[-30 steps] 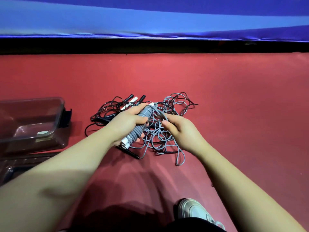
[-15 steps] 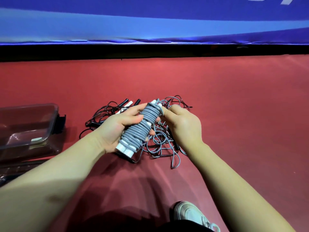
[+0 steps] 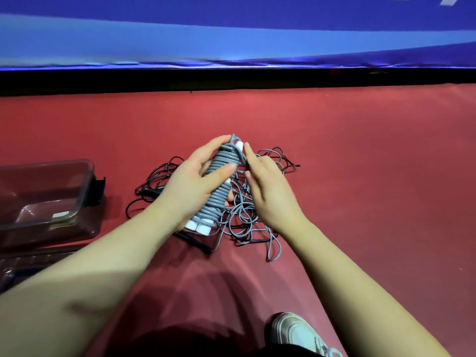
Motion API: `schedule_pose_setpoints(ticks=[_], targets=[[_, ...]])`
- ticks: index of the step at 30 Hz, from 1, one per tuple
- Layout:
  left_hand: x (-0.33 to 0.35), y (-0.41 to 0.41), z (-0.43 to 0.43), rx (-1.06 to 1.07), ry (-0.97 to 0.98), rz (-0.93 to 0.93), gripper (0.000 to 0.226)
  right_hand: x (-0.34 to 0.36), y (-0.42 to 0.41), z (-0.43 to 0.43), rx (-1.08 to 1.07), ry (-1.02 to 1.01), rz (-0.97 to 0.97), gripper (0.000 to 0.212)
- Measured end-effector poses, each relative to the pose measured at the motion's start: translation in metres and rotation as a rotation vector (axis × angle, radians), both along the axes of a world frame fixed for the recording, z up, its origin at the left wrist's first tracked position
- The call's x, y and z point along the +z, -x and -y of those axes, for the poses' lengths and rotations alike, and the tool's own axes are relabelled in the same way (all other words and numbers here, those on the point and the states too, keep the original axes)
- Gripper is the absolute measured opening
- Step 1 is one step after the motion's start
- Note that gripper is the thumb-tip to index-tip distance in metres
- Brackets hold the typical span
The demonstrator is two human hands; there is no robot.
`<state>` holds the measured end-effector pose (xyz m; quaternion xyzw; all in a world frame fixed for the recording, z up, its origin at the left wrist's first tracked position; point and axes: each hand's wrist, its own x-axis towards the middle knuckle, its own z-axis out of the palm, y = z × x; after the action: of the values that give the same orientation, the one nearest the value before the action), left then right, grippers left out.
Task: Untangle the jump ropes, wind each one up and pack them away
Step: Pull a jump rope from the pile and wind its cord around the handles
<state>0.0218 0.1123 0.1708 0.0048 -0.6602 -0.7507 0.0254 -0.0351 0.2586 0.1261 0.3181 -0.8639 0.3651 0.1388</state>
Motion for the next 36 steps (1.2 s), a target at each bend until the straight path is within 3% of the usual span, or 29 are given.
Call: schedule_pose_setpoints(ticks=[4, 6, 7, 9, 13, 17, 19, 23, 25, 26, 29, 33, 36], targets=[[0.004, -0.002, 0.004, -0.066, 0.036, -0.058, 0.045, 0.018, -0.003, 0.007, 0.068, 1.120, 0.939, 0.020], [0.003, -0.003, 0.001, -0.095, 0.045, -0.076, 0.045, 0.025, -0.003, 0.010, 0.051, 1.494, 1.271, 0.007], [0.003, -0.002, 0.001, -0.099, 0.047, -0.083, 0.045, 0.028, -0.005, 0.011, 0.046, 1.577, 1.383, 0.005], [0.001, -0.001, 0.003, -0.101, 0.088, -0.103, 0.046, 0.034, -0.008, 0.013, 0.007, 1.611, 1.499, 0.012], [-0.003, -0.001, 0.006, -0.078, 0.539, -0.214, 0.049, 0.051, -0.002, 0.006, -0.054, 1.682, 1.549, 0.014], [-0.002, -0.002, -0.002, -0.077, 0.670, -0.239, 0.048, 0.047, 0.005, -0.001, -0.056, 1.838, 1.659, 0.011], [-0.005, -0.005, -0.006, -0.082, 0.721, -0.250, 0.049, 0.041, 0.002, -0.004, -0.014, 1.672, 1.649, 0.014], [-0.011, -0.007, -0.009, -0.037, 0.708, -0.218, 0.054, 0.042, -0.002, -0.012, 0.076, 1.232, 1.358, 0.018], [-0.010, -0.005, -0.011, 0.005, 0.701, -0.224, 0.052, 0.041, -0.002, -0.016, 0.169, 1.129, 1.282, 0.017], [-0.009, -0.004, -0.012, 0.026, 0.706, -0.233, 0.051, 0.039, -0.002, -0.017, 0.185, 1.132, 1.265, 0.027], [-0.007, 0.000, -0.009, 0.115, 0.701, -0.234, 0.048, 0.029, -0.001, -0.024, 0.116, 1.174, 1.206, 0.052], [-0.007, 0.003, -0.003, 0.153, 0.845, -0.202, 0.049, 0.023, -0.001, -0.025, -0.042, 1.452, 1.325, 0.023], [-0.013, 0.002, -0.003, 0.155, 1.018, -0.146, 0.050, 0.027, 0.000, -0.019, -0.203, 1.714, 1.460, 0.022]])
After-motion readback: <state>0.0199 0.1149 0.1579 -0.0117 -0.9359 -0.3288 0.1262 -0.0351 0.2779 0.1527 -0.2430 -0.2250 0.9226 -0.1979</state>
